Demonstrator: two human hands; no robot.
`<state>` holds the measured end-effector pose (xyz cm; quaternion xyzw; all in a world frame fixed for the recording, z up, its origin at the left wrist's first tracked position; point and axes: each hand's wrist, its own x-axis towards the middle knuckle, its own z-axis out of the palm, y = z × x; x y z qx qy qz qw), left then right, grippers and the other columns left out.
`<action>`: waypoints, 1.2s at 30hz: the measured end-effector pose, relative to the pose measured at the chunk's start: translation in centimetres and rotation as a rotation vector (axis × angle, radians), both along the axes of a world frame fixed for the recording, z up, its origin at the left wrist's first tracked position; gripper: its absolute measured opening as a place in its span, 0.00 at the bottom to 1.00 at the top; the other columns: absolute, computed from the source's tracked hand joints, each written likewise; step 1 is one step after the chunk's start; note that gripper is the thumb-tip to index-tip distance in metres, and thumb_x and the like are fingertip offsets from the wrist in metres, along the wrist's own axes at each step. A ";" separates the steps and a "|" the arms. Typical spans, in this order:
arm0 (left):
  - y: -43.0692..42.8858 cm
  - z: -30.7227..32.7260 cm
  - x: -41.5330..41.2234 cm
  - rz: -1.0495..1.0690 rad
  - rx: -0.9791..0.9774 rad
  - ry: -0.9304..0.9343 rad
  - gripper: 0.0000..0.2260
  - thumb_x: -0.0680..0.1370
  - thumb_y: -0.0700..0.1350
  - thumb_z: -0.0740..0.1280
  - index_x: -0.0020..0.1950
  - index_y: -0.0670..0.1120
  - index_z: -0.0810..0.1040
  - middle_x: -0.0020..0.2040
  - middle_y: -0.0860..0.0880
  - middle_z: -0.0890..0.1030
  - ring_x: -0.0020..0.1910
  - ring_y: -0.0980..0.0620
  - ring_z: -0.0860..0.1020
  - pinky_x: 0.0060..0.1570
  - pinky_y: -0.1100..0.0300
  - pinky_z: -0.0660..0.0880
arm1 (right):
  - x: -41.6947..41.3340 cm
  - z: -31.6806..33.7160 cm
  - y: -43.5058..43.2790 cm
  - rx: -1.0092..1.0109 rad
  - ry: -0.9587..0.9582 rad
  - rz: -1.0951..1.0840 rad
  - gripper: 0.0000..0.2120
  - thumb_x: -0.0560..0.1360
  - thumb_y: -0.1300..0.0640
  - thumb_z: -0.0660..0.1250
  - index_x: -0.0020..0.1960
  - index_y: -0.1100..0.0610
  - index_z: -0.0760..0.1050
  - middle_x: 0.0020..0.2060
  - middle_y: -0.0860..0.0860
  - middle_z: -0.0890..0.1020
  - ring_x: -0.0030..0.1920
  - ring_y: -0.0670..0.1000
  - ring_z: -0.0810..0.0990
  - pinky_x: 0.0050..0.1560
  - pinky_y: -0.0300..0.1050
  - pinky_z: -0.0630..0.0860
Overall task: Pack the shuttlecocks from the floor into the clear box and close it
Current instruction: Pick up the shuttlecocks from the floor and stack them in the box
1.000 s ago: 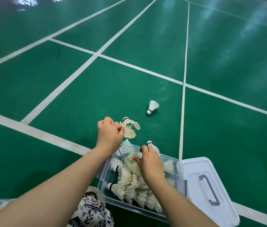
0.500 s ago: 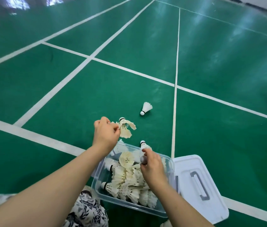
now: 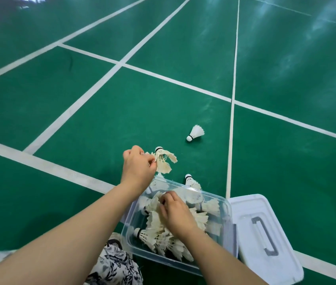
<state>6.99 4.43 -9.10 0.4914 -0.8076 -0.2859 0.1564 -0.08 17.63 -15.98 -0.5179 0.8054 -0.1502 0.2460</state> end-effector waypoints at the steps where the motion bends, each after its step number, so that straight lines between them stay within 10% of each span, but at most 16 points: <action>1: 0.0 -0.1 0.0 -0.003 0.002 -0.001 0.13 0.78 0.45 0.61 0.42 0.40 0.81 0.46 0.46 0.68 0.51 0.46 0.63 0.48 0.58 0.60 | 0.1 0.1 -0.1 -0.005 -0.027 -0.008 0.13 0.80 0.52 0.56 0.61 0.56 0.68 0.58 0.50 0.71 0.55 0.49 0.73 0.58 0.41 0.70; 12: -0.3 -0.3 0.2 -0.006 -0.005 -0.029 0.12 0.77 0.46 0.61 0.42 0.41 0.81 0.46 0.47 0.66 0.53 0.46 0.63 0.50 0.60 0.59 | 0.8 -0.7 -2.9 0.059 -0.035 0.093 0.25 0.71 0.71 0.56 0.66 0.58 0.69 0.61 0.56 0.70 0.63 0.58 0.68 0.63 0.47 0.68; 21: -0.2 -0.2 0.1 -0.002 0.017 -0.013 0.13 0.77 0.46 0.61 0.41 0.40 0.80 0.46 0.47 0.67 0.51 0.47 0.62 0.49 0.58 0.60 | 0.7 0.1 0.5 0.066 0.138 -0.282 0.19 0.76 0.41 0.59 0.63 0.48 0.65 0.55 0.47 0.72 0.58 0.50 0.70 0.59 0.45 0.63; 36: -0.4 -0.4 0.4 0.022 0.030 -0.005 0.12 0.77 0.45 0.61 0.43 0.40 0.81 0.46 0.47 0.66 0.50 0.49 0.60 0.49 0.59 0.60 | 1.5 -0.3 0.4 0.011 0.015 -0.396 0.23 0.78 0.53 0.61 0.71 0.44 0.61 0.60 0.47 0.78 0.60 0.51 0.75 0.62 0.47 0.69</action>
